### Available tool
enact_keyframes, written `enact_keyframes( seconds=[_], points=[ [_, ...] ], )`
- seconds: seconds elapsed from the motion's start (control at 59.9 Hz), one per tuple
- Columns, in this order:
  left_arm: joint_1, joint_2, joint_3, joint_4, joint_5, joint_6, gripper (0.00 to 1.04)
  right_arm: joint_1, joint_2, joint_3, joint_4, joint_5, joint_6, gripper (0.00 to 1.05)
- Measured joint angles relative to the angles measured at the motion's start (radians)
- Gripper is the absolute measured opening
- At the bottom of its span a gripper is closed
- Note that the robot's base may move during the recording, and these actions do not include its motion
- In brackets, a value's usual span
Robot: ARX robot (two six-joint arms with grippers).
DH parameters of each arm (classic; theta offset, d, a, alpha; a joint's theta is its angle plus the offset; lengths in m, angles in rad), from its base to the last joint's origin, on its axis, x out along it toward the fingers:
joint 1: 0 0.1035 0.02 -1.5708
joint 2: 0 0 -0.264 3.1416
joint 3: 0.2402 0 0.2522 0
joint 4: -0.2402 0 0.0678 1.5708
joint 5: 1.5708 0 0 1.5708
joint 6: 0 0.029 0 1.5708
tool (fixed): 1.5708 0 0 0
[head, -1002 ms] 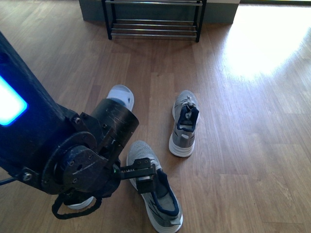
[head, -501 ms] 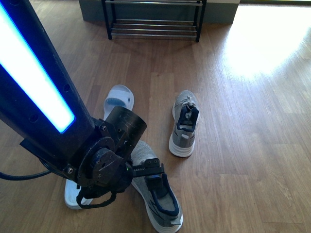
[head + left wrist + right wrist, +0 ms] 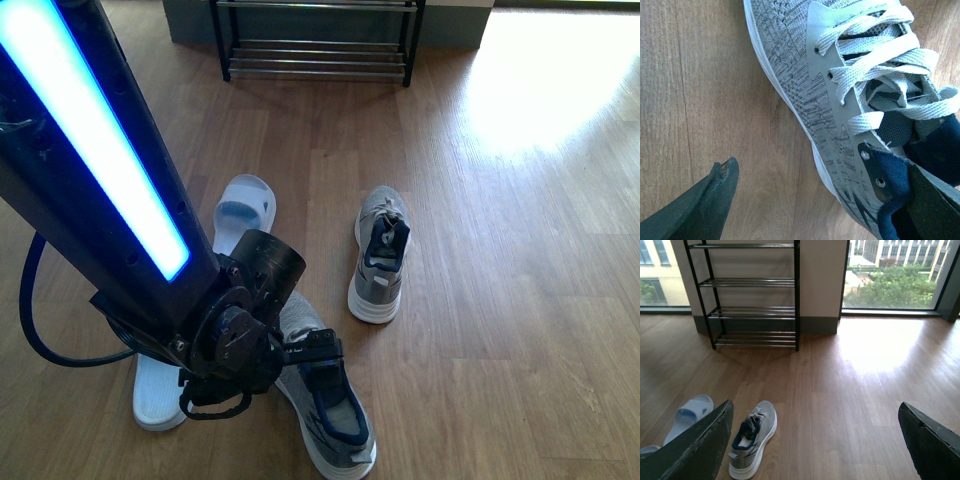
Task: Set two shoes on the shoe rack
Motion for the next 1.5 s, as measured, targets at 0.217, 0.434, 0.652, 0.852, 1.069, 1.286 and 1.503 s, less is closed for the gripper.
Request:
enact_keyframes(
  seconds=[0.217,0.434,0.652,0.852,1.069,1.286,1.503],
  points=[
    [-0.011,0.025,0.029,-0.005,-0.003,0.010,0.95,0.000,0.000,0.000,0.000,0.000,0.000,0.95],
    [-0.014,0.039,0.036,0.026,0.035,0.014,0.95,0.000,0.000,0.000,0.000,0.000,0.000,0.95],
    [-0.013,0.050,0.038,0.047,0.059,0.004,0.95,0.000,0.000,0.000,0.000,0.000,0.000,0.95],
    [-0.008,0.063,0.048,0.047,0.029,-0.020,0.95,0.000,0.000,0.000,0.000,0.000,0.000,0.95],
    [0.000,0.081,0.060,0.003,-0.008,-0.019,0.72,0.000,0.000,0.000,0.000,0.000,0.000,0.95],
    [-0.005,0.082,0.060,-0.002,-0.030,0.007,0.35,0.000,0.000,0.000,0.000,0.000,0.000,0.95],
    [-0.006,0.080,0.051,0.003,-0.074,0.022,0.05,0.000,0.000,0.000,0.000,0.000,0.000,0.95]
  ],
)
